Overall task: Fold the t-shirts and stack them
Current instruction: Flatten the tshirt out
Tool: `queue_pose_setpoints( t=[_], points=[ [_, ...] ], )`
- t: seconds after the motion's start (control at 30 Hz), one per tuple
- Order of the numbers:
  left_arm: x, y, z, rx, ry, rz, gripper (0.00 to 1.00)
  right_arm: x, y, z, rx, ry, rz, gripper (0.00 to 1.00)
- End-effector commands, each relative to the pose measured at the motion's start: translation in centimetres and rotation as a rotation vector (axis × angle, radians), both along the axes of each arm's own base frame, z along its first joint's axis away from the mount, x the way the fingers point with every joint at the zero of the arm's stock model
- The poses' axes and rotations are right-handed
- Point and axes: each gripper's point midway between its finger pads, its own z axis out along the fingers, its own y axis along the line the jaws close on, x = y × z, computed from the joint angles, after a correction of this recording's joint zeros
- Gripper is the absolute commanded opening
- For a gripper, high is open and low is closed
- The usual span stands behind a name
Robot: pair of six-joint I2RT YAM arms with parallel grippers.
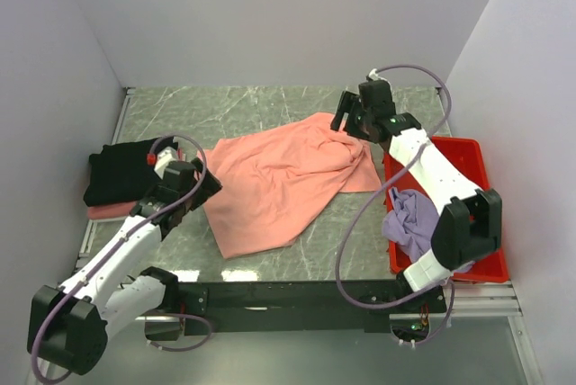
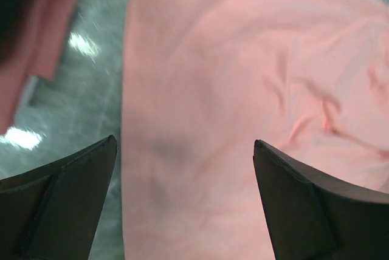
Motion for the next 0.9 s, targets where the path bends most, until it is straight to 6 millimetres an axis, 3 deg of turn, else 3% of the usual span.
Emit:
queue_pose_setpoints(
  t=[0.0,0.17,0.3,0.5,0.53,0.57,0.63,0.67,0.7,0.77,0.8,0.87],
  points=[
    [-2.7,-2.8,-2.1,-0.054,0.103,-0.074,1.00,-1.6,-0.6,0.1,-0.030,-0.029,0.043,0.84],
    [-4.4,-6.3,-3.9,-0.089,0.147,-0.173,0.99,-3.1,-0.3,-0.6,-0.011,-0.028,0.087,0.85],
    [-3.2,-9.0,-3.6,-0.114,0.122,-0.242,0.99,-4.2,0.1,-2.1,0.004,0.003,0.118,0.88],
    [-0.7,-8.9,-5.4,-0.014,0.158,-0.211,0.99,-5.0,-0.3,-3.5,-0.005,0.031,0.109,0.90],
    [-0.7,-8.6,-6.9,0.024,0.206,-0.200,0.99,-5.0,-0.4,-3.5,-0.007,0.032,0.107,0.89],
    [0.5,-8.4,-6.4,0.058,0.193,-0.178,1.00,-5.1,-0.5,-3.6,-0.009,0.031,0.104,0.90],
    [1.4,-7.8,-7.9,0.123,0.241,-0.155,0.99,-5.3,-0.5,-3.7,-0.009,0.031,0.104,0.90],
    [2.9,-7.6,-7.4,0.155,0.218,-0.135,0.99,-5.2,-0.4,-3.6,-0.004,0.026,0.108,0.90],
    [3.5,-7.0,-8.7,0.180,0.256,-0.119,0.99,-5.5,-0.1,-3.9,0.007,0.034,0.122,0.91],
    [6.2,-7.4,-8.1,0.184,0.237,-0.129,1.00,-5.5,0.0,-4.0,0.007,0.034,0.128,0.91],
    [7.0,-6.7,-9.3,0.194,0.271,-0.114,0.99,-5.5,-0.1,-4.2,0.005,0.040,0.129,0.91],
    [10.0,-6.9,-8.1,0.217,0.236,-0.114,0.99,-5.5,-0.2,-4.4,-0.005,0.045,0.126,0.91]
  ],
)
